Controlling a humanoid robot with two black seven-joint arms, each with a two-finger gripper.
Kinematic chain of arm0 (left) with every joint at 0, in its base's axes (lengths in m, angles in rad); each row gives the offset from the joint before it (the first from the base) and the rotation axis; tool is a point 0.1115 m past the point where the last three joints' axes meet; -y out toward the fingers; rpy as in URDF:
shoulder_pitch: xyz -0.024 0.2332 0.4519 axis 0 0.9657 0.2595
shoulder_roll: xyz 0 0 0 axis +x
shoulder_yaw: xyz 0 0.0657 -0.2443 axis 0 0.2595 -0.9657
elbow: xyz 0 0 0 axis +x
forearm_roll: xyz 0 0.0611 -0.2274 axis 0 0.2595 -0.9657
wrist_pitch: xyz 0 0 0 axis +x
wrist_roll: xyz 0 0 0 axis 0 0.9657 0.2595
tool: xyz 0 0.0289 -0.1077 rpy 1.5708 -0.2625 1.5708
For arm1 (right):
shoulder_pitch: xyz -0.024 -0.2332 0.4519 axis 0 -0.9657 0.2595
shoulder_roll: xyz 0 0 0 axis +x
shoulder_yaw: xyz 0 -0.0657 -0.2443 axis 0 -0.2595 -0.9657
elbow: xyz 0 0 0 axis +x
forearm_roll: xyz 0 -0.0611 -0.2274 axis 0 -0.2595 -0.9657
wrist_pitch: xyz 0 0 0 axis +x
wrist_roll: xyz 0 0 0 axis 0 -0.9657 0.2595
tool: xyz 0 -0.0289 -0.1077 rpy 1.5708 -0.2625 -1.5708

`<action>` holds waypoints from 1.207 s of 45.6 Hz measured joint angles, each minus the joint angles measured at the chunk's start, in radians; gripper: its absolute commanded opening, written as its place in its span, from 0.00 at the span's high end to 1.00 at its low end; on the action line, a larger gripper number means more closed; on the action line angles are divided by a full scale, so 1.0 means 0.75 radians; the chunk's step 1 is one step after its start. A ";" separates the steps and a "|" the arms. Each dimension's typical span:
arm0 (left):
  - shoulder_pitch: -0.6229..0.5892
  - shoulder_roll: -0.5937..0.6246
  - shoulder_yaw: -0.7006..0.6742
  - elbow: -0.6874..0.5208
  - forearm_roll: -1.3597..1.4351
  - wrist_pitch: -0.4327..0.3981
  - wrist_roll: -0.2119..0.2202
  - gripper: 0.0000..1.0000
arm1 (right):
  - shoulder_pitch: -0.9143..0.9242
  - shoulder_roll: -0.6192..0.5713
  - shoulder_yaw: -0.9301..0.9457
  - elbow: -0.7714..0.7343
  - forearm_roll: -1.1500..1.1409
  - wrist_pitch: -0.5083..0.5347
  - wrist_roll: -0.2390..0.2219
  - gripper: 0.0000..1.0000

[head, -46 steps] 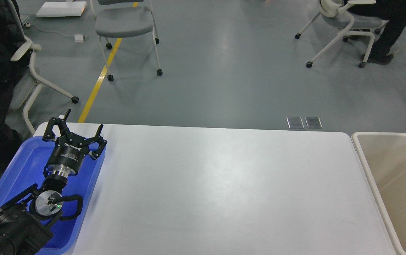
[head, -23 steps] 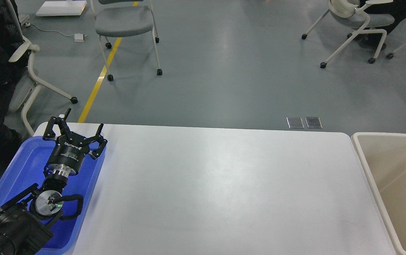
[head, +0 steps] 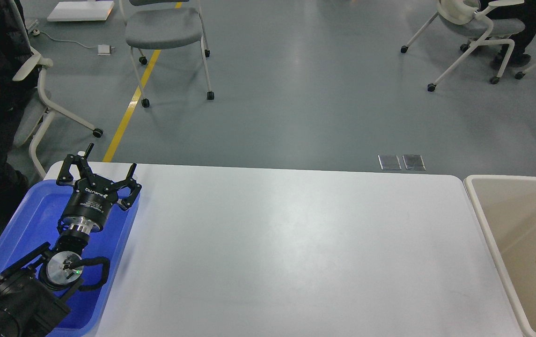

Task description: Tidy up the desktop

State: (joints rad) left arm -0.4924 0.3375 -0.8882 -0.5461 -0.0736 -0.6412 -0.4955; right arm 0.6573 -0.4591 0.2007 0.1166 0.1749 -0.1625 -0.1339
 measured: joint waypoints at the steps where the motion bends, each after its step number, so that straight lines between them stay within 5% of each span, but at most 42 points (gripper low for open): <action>1: 0.000 0.000 0.000 0.000 0.000 0.000 0.000 0.00 | -0.001 0.000 0.001 0.000 0.000 0.000 0.000 1.00; 9: 0.000 0.000 0.000 0.000 0.000 0.000 0.000 0.00 | -0.006 0.003 0.008 -0.002 -0.001 0.002 0.000 0.98; 15: 0.000 0.000 0.000 0.000 0.000 0.000 0.000 0.00 | -0.008 0.005 0.012 -0.002 -0.002 0.003 0.003 0.20; 18: 0.000 0.000 0.000 0.000 0.000 0.000 0.000 0.00 | -0.008 0.005 0.014 -0.002 -0.002 0.002 0.004 0.03; 55: 0.000 0.000 0.001 0.000 0.000 0.002 0.000 0.00 | 0.017 0.004 0.000 0.009 -0.018 -0.001 0.020 0.00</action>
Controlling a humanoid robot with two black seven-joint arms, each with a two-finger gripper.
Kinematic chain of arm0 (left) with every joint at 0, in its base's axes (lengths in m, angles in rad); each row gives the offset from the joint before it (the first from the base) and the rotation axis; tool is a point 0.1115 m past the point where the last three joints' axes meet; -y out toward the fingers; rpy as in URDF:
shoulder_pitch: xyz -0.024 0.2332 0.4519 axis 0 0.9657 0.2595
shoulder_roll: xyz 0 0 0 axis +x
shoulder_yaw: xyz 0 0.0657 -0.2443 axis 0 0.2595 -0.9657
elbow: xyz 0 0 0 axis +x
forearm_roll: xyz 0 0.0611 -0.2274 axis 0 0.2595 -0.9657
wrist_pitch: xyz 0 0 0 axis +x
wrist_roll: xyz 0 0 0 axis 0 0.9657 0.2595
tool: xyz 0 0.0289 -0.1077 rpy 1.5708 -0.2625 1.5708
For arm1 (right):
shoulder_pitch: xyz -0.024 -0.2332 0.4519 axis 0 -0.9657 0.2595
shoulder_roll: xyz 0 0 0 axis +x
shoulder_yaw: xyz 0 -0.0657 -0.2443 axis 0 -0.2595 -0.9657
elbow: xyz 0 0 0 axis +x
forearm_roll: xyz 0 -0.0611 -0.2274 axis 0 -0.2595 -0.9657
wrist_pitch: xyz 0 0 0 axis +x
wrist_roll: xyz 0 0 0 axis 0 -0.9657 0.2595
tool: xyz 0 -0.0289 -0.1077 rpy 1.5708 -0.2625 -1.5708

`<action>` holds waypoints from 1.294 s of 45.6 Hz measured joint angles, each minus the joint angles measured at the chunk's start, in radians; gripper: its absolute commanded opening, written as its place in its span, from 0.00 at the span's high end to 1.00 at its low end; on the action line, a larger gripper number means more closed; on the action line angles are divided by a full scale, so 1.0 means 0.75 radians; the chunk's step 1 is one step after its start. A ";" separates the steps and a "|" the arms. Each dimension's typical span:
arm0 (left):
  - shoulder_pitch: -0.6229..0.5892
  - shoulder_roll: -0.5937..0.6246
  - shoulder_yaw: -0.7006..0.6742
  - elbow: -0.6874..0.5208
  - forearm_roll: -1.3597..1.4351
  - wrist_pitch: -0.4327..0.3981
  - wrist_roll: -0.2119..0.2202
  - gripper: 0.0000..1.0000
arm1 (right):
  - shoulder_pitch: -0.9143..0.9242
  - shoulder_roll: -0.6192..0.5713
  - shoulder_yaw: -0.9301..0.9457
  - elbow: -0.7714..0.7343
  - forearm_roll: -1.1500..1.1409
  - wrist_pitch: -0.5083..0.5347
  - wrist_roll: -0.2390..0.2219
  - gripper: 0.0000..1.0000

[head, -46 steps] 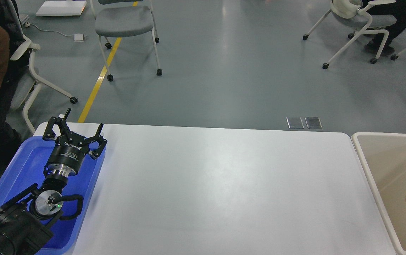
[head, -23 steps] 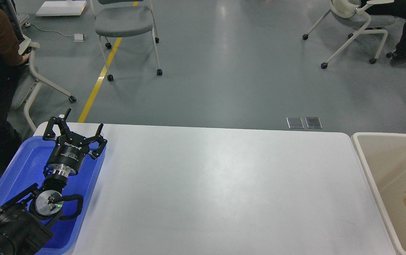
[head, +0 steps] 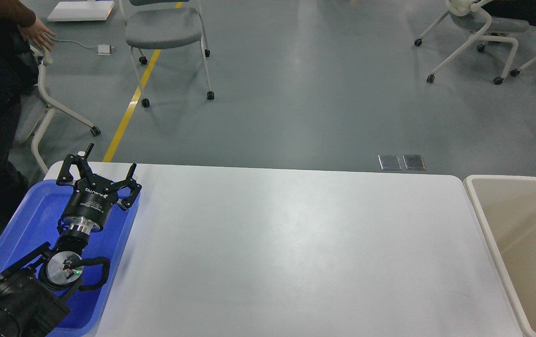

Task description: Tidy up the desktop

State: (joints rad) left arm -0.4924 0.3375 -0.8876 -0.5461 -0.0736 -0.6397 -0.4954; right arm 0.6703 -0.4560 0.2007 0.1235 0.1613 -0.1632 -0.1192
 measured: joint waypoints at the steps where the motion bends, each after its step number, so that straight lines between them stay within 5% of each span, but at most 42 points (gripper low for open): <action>1: 0.000 0.000 0.000 0.000 0.000 0.000 0.000 0.00 | 0.003 -0.002 0.001 0.000 0.000 -0.001 0.000 0.00; 20: 0.000 0.000 0.000 0.000 0.000 0.000 0.000 0.00 | 0.100 -0.152 0.179 0.072 0.017 0.019 -0.008 0.00; 40: 0.000 0.000 0.001 0.000 -0.001 0.000 0.000 0.00 | 0.191 -0.474 0.423 0.728 0.020 0.066 -0.012 0.00; 59: 0.000 0.000 0.001 0.001 -0.003 0.005 0.000 0.00 | 0.254 -0.226 0.739 0.968 0.026 0.291 -0.002 0.00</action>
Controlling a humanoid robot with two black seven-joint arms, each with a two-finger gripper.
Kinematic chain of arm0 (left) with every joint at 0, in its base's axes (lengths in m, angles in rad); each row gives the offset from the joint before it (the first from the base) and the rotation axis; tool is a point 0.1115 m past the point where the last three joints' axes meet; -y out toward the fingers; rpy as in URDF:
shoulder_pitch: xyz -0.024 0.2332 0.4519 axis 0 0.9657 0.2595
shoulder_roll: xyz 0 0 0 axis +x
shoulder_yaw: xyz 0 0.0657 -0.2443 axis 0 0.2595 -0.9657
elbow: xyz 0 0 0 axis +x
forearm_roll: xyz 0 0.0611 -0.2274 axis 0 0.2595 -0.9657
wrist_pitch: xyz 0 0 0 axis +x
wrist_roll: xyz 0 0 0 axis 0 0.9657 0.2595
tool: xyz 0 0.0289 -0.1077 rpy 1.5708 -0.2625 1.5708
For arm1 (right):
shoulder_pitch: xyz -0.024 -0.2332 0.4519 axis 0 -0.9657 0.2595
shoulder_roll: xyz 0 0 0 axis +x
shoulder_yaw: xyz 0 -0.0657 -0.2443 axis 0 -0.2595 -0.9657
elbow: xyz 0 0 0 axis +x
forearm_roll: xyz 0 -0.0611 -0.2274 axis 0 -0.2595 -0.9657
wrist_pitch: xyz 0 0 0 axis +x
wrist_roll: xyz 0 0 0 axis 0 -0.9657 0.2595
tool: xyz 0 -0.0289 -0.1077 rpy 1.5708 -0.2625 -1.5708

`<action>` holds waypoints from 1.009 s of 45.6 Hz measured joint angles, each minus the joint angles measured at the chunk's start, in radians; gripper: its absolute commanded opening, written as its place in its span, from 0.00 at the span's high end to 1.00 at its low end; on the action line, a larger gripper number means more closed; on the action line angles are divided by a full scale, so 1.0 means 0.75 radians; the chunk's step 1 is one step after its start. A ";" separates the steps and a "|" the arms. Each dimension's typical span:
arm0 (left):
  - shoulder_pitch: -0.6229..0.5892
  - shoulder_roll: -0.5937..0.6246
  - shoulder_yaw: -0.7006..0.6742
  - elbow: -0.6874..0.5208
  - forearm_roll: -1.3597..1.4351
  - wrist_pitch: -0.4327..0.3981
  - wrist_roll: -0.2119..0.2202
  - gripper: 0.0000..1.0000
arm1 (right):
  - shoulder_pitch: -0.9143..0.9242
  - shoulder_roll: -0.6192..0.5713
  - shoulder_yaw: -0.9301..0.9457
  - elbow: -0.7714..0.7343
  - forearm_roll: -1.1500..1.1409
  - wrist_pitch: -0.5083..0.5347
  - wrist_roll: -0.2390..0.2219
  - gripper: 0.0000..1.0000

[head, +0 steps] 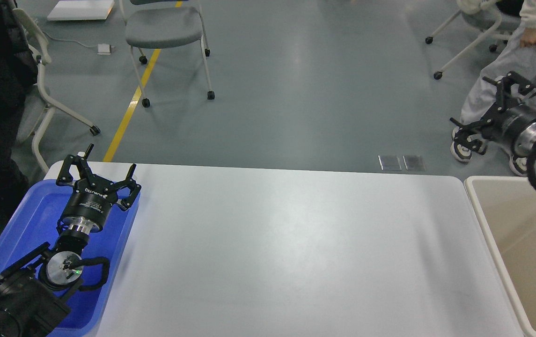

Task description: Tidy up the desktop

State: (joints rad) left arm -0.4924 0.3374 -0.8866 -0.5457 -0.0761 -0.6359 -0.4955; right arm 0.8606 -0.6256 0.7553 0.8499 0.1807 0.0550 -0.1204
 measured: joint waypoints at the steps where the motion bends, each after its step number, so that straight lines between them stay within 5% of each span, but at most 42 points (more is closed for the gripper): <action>1: 0.000 0.000 0.000 0.000 0.000 0.000 0.000 0.00 | 0.000 0.029 0.026 0.004 -0.001 0.018 0.000 0.00; 20: 0.000 0.000 0.000 0.000 -0.001 0.001 0.000 0.00 | -0.148 0.403 0.236 0.015 -0.003 0.210 0.001 0.00; 46: 0.000 0.000 0.000 0.000 -0.001 0.001 0.000 0.00 | -0.302 0.564 0.275 -0.200 -0.002 0.381 0.001 0.00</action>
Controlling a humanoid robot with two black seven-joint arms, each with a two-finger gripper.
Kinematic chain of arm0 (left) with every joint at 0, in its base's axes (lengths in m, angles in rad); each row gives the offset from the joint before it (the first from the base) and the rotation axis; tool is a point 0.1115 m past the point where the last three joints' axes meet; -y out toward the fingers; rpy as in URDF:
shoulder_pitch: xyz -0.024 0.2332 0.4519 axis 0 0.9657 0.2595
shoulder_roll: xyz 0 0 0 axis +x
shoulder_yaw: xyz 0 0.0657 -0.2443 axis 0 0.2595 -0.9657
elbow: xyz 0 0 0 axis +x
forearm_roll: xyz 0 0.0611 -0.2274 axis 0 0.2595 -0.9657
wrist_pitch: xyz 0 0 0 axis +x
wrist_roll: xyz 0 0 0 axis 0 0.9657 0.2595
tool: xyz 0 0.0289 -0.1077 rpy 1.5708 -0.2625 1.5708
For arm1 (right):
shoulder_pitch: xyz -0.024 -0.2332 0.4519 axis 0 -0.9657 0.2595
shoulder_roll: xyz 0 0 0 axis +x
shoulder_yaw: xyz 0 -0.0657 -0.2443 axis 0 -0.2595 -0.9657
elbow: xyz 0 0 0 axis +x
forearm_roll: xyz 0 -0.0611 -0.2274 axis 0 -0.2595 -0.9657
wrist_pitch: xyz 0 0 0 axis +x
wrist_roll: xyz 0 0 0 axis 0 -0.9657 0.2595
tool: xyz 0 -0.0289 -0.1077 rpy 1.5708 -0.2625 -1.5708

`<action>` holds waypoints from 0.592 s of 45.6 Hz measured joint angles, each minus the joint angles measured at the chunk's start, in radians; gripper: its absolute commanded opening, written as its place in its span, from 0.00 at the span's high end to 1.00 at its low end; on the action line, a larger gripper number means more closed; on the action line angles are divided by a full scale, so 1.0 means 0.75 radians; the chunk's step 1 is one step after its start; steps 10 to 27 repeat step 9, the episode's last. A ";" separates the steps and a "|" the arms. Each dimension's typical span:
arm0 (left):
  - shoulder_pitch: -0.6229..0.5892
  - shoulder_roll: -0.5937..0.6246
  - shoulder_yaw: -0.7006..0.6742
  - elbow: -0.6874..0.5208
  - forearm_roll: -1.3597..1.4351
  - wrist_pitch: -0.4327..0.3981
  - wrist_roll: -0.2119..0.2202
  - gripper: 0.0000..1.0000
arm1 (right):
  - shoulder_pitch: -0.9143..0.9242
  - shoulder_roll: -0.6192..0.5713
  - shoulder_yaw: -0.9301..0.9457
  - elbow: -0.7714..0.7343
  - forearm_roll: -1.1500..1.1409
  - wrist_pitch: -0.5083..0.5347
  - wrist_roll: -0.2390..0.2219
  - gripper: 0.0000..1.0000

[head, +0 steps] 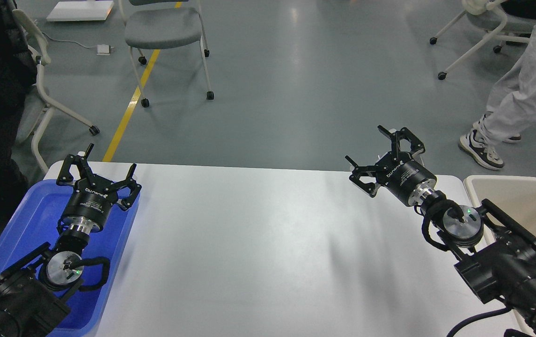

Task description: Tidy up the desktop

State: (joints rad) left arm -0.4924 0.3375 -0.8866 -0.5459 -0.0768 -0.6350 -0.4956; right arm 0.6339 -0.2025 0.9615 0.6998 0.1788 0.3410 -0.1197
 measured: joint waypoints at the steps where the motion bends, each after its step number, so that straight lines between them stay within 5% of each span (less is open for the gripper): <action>1: 0.000 0.000 0.000 0.000 0.000 0.000 0.000 0.00 | -0.002 0.002 0.000 -0.006 0.000 0.004 0.000 0.00; 27: 0.000 0.000 0.000 0.000 0.000 0.000 0.000 0.00 | -0.010 0.013 -0.001 -0.046 0.000 0.028 0.000 0.00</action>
